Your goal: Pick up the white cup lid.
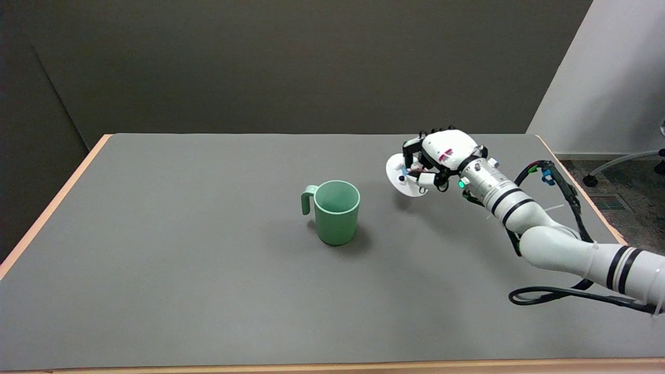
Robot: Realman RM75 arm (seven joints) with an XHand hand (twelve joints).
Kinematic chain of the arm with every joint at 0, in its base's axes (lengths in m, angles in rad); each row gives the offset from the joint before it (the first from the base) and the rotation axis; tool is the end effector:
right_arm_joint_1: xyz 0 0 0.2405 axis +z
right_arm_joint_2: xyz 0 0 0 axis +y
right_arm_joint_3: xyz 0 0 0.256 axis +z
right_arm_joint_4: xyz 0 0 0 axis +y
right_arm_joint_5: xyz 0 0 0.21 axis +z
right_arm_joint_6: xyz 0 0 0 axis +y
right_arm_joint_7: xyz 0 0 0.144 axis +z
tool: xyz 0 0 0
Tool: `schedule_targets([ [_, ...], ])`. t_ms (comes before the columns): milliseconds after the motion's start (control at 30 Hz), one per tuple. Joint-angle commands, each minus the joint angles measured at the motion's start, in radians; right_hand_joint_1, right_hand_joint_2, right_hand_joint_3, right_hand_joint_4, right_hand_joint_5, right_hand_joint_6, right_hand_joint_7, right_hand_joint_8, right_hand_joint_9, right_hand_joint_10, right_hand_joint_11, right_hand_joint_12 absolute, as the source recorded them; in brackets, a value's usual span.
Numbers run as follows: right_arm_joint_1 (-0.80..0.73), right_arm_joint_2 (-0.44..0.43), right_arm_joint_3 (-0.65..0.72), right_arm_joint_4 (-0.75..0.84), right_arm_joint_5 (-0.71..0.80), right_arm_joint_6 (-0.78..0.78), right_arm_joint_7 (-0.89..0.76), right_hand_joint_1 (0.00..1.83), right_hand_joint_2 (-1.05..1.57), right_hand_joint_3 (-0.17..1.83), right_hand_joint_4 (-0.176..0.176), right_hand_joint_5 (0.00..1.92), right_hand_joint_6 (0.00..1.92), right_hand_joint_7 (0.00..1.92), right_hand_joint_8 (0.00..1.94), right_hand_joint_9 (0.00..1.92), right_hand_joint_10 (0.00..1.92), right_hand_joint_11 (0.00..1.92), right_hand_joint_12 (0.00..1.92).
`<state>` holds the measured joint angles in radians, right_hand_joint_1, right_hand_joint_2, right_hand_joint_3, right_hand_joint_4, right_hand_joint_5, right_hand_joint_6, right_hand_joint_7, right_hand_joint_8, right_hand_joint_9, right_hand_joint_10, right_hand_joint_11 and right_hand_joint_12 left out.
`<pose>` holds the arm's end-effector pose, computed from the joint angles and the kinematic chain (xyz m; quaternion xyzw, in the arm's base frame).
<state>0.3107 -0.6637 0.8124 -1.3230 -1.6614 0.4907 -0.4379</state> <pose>-0.2406 -0.3763 0.3937 0.7138 -0.0018 -0.0002 0.7004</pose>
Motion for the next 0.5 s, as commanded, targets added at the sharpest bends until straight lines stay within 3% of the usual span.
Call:
schedule_targets([
  [33,0.001,0.069,0.084,-0.217,-0.011,-0.152,0.008,0.94,1.08,0.24,0.176,0.81,1.26,1.10,0.50,1.14,0.49,0.86,1.21],
  [500,0.039,0.108,0.074,-0.344,-0.028,-0.202,0.009,0.94,1.08,0.25,0.176,0.81,1.27,1.10,0.50,1.14,0.48,0.92,1.10],
])
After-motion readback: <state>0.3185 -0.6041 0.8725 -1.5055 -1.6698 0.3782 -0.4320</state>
